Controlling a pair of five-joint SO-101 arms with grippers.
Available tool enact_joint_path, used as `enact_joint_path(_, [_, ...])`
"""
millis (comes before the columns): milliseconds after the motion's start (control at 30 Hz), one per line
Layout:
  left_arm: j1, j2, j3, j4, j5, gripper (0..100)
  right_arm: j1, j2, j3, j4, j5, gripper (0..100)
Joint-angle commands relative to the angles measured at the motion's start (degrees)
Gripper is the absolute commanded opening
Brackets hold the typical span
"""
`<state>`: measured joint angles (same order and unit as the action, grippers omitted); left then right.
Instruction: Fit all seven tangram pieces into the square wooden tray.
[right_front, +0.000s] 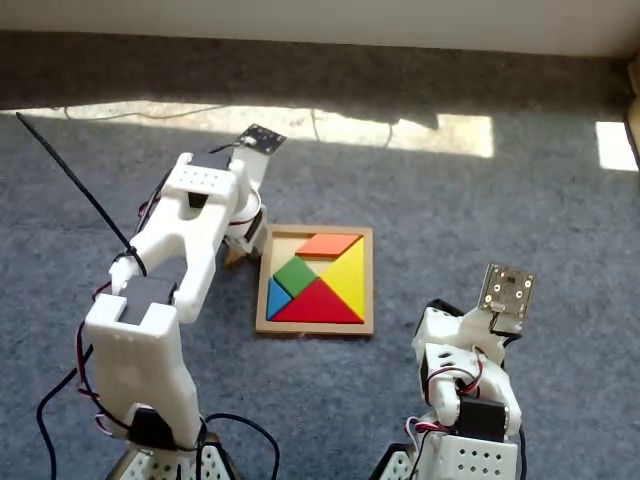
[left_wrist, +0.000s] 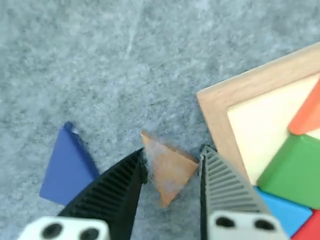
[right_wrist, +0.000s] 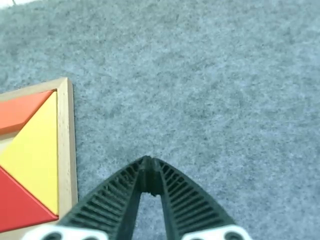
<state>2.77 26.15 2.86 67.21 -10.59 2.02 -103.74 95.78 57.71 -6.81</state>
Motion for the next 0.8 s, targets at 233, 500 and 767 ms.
enact_joint_path(233, [2.6, -0.9, -2.8, 3.1, -2.9, 14, 0.7, 0.2, 7.9, -1.2, -0.4, 0.5])
enact_joint_path(500, [3.3, -13.3, 1.2, 5.2, -10.8, 12, 0.7, 0.2, 7.9, -1.2, -0.4, 0.5])
enact_joint_path(767, [9.5, -18.2, 3.6, 5.2, -23.4, 12, 0.7, 0.2, 7.9, -1.2, -0.4, 0.5])
